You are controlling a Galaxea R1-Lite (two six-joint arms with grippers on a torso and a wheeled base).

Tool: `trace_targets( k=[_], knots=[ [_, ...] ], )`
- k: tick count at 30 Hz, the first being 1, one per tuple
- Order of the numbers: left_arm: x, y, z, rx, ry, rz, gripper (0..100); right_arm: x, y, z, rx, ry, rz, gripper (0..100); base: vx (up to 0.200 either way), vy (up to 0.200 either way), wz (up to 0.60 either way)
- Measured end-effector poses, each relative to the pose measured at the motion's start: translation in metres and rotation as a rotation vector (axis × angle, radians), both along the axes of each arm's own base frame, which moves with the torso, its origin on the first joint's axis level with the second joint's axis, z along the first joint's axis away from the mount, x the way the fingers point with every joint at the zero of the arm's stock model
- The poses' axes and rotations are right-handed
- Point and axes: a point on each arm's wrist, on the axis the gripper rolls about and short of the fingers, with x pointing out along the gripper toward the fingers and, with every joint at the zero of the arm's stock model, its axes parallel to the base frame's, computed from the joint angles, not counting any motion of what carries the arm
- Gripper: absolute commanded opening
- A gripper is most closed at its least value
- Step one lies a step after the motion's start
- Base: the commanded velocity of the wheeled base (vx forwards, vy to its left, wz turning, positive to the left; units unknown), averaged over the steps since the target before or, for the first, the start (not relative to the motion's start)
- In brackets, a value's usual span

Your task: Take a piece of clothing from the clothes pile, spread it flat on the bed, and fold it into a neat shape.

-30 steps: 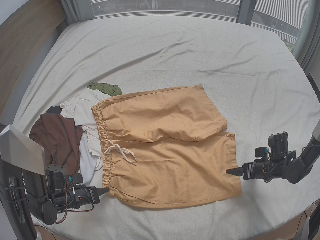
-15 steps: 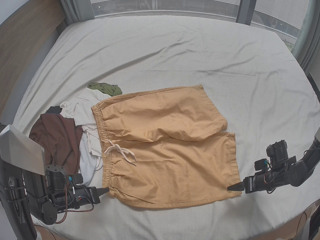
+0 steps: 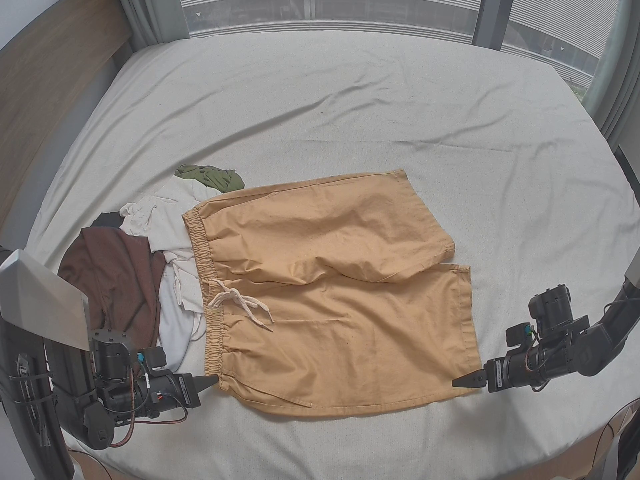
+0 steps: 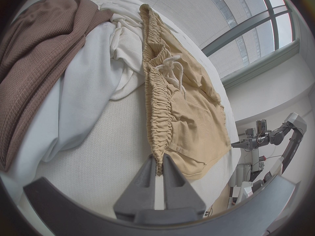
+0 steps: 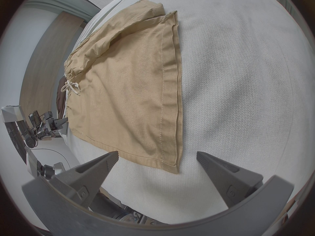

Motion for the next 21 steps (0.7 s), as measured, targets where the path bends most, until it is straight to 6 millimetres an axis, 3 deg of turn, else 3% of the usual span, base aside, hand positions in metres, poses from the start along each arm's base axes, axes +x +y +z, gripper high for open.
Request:
trace_targets(
  k=[1,16,21],
  knots=[
    [0.0,0.0,0.0,0.0,0.0,0.0,0,0.0,0.0,0.0,0.0,0.0,0.0,0,0.0,0.0,0.0],
    [0.001,0.001,0.001,-0.001,-0.005,0.004,0,0.002,0.0,-0.002,0.0,0.007,-0.002,0,0.0,0.0,0.0],
    [-0.01,0.002,0.003,-0.022,0.03,-0.026,0,0.001,0.001,-0.002,-0.001,0.01,0.0,0,0.0,0.0,0.0]
  ],
)
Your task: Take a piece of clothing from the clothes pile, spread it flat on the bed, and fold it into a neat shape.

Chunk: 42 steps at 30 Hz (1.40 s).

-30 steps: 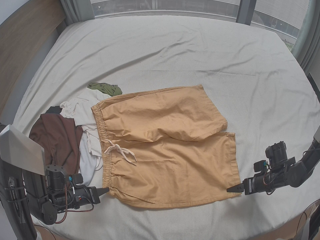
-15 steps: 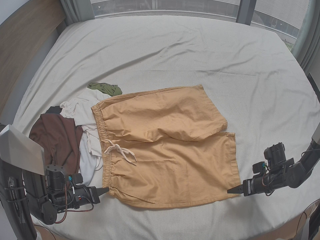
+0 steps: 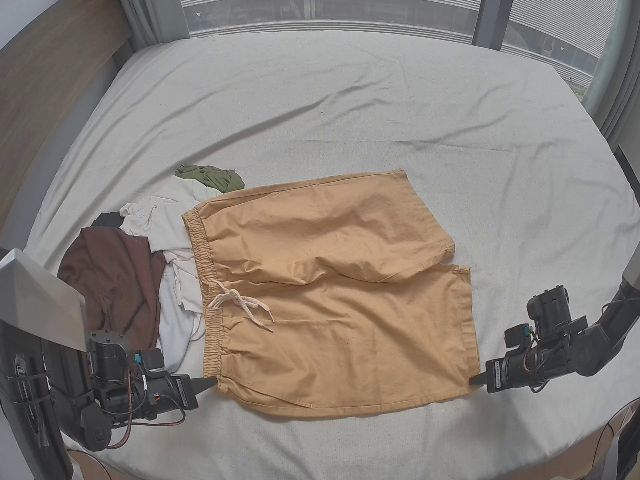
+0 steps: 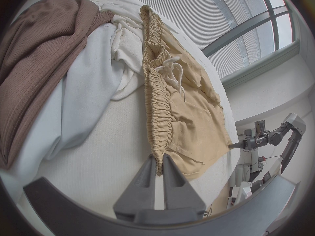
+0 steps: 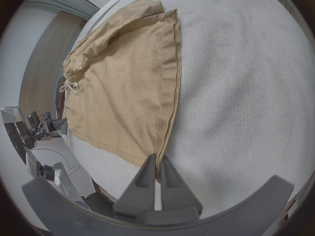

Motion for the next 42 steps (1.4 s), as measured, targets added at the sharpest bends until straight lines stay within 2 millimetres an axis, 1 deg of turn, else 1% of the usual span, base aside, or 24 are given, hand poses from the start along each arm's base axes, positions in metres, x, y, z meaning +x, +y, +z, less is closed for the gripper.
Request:
trace_targets(
  k=[6,9,12,18,25,29,31,36,42],
  knots=[
    [-0.006,0.001,0.004,-0.024,0.015,-0.029,0,-0.01,0.002,0.001,-0.015,0.07,0.018,0,0.0,0.0,0.0],
    [-0.006,0.004,0.004,-0.02,0.02,-0.024,0,-0.017,0.004,0.005,-0.024,0.106,0.035,0,0.0,0.0,0.0],
    [-0.009,0.008,0.001,0.014,0.039,-0.031,0,-0.021,0.008,0.012,-0.025,0.095,0.056,0,0.0,0.0,0.0],
    [-0.013,0.016,-0.004,0.068,0.071,-0.041,0,-0.027,0.008,0.016,-0.034,0.075,0.086,0,0.0,0.0,0.0],
    [-0.012,0.021,-0.002,0.07,0.041,-0.03,0,-0.029,0.006,0.023,-0.032,0.034,0.095,0,0.0,0.0,0.0],
    [-0.004,0.021,0.007,0.055,-0.065,-0.026,0,-0.027,0.007,0.032,0.016,-0.017,0.115,0,0.0,0.0,0.0],
    [-0.002,0.02,0.01,0.049,-0.103,-0.028,0,-0.024,0.009,0.039,0.064,-0.07,0.139,0,0.0,0.0,0.0],
    [-0.001,0.016,0.015,0.039,-0.13,-0.041,0,-0.015,0.011,0.054,0.121,-0.215,0.158,0,0.0,0.0,0.0],
    [0.006,0.011,0.03,-0.026,-0.172,-0.022,0,-0.005,0.013,0.069,0.168,-0.368,0.165,0,0.0,0.0,0.0]
  ],
)
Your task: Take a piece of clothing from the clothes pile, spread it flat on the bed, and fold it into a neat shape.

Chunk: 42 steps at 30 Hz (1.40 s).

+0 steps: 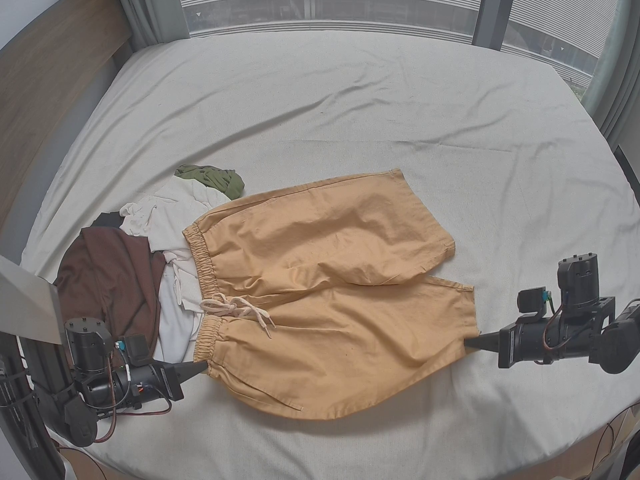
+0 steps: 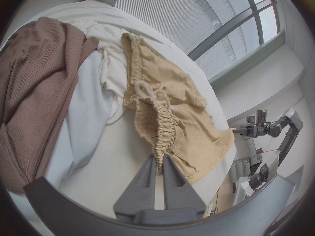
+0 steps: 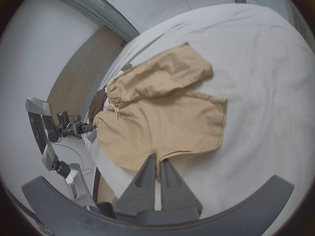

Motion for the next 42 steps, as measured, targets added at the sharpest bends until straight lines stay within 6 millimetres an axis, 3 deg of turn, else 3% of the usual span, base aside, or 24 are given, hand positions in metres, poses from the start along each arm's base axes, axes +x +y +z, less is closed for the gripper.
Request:
trace_targets(
  k=[13,28,42],
  knots=[
    [0.024,-0.005,0.033,-0.124,-0.121,0.047,0,0.028,0.001,0.021,0.114,-0.236,-0.058,0,0.0,0.0,0.0],
    [0.042,-0.008,0.045,-0.15,-0.186,0.14,0,0.062,0.005,0.037,0.163,-0.334,-0.121,0,0.0,0.0,0.0],
    [0.052,-0.011,0.052,-0.165,-0.224,0.18,0,0.094,0.012,0.071,0.255,-0.431,-0.138,0,0.0,0.0,0.0]
  ],
)
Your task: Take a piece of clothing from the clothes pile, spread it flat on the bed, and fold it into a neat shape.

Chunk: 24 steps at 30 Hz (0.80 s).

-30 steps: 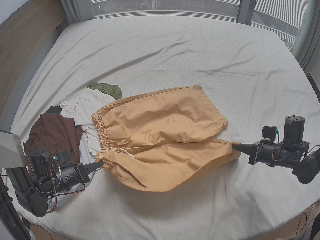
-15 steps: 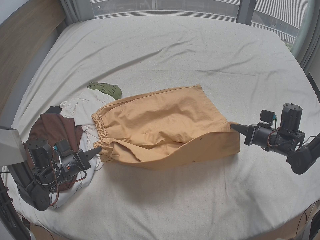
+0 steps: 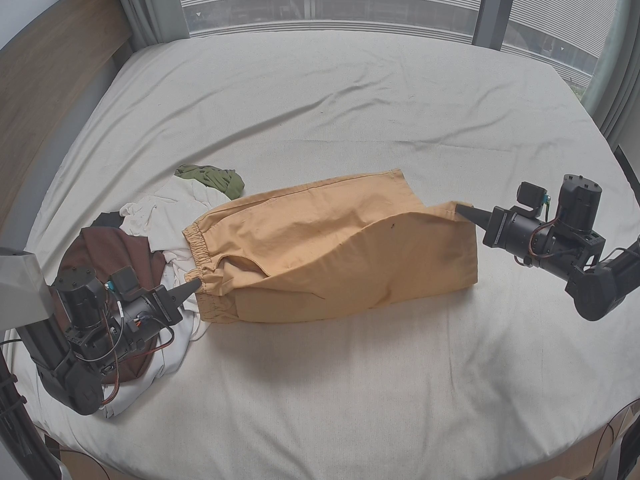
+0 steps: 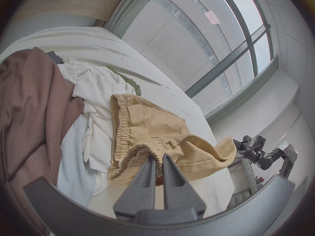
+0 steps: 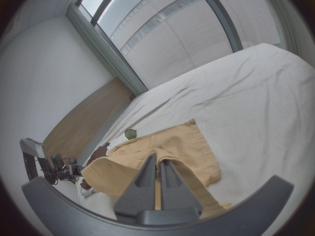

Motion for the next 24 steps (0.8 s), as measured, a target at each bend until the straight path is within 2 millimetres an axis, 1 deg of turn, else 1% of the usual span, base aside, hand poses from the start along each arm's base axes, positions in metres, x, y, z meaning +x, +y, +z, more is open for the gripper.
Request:
trace_targets(
  k=[12,24],
  knots=[
    [0.009,0.0,0.006,-0.036,-0.019,0.046,0,0.026,0.004,0.016,0.015,-0.071,-0.005,0,0.0,0.0,0.0],
    [0.017,-0.001,0.011,-0.089,-0.029,0.099,0,0.046,0.005,0.031,0.02,-0.104,-0.012,0,0.0,0.0,0.0]
  ],
)
